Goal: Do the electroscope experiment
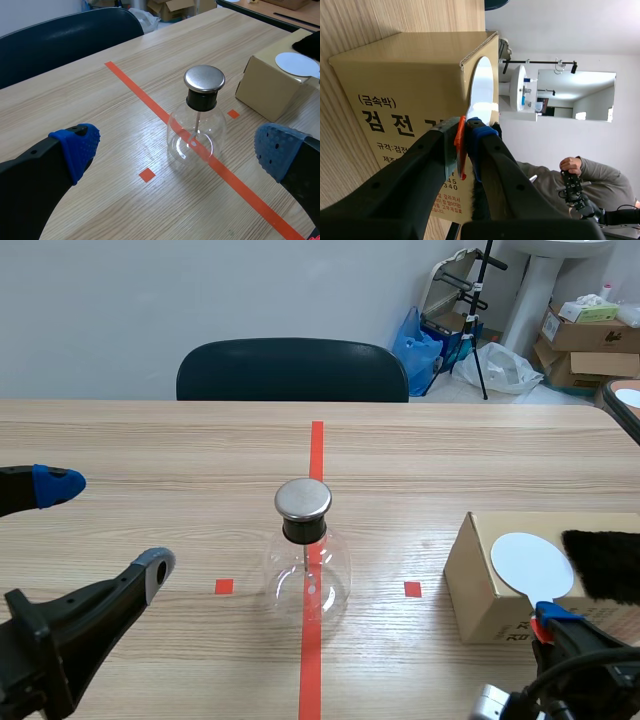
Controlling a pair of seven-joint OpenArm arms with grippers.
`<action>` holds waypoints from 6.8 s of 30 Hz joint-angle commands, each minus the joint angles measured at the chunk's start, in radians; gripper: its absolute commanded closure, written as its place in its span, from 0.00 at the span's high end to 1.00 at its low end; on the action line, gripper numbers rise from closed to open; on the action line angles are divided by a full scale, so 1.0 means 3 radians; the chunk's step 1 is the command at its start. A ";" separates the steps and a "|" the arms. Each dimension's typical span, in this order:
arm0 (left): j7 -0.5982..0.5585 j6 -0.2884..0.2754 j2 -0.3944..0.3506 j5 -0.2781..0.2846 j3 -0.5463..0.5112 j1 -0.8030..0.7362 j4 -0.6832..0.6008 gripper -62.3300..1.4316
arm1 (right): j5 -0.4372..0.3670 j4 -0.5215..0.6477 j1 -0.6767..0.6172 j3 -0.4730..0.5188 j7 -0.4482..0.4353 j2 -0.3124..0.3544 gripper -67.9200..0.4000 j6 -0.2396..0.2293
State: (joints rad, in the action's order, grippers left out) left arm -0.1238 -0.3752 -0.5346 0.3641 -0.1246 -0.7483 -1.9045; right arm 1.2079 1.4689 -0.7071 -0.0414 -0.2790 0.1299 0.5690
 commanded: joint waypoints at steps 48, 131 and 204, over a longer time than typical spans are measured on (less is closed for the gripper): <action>-0.0047 -0.0019 -0.0036 0.0033 0.0004 0.0006 -0.0069 1.00 | 0.0303 0.0455 0.0048 -0.0158 0.0453 0.0037 0.03 0.0237; -0.1021 -0.0089 -0.0039 -0.0231 0.2776 0.2865 0.2981 0.07 | 0.0843 0.0243 0.0861 -0.1216 0.1522 0.0111 0.02 0.0123; -0.1021 -0.0089 -0.0039 -0.0233 0.2776 0.2865 0.2981 0.07 | 0.0843 0.0243 0.0861 -0.1216 0.1521 0.0111 0.02 0.0122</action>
State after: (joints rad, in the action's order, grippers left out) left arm -0.4164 -0.3962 -0.5488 0.2878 0.7113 0.1108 -0.9840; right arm 1.4601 1.5249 -0.4629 -0.4099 0.1738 0.1581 0.5907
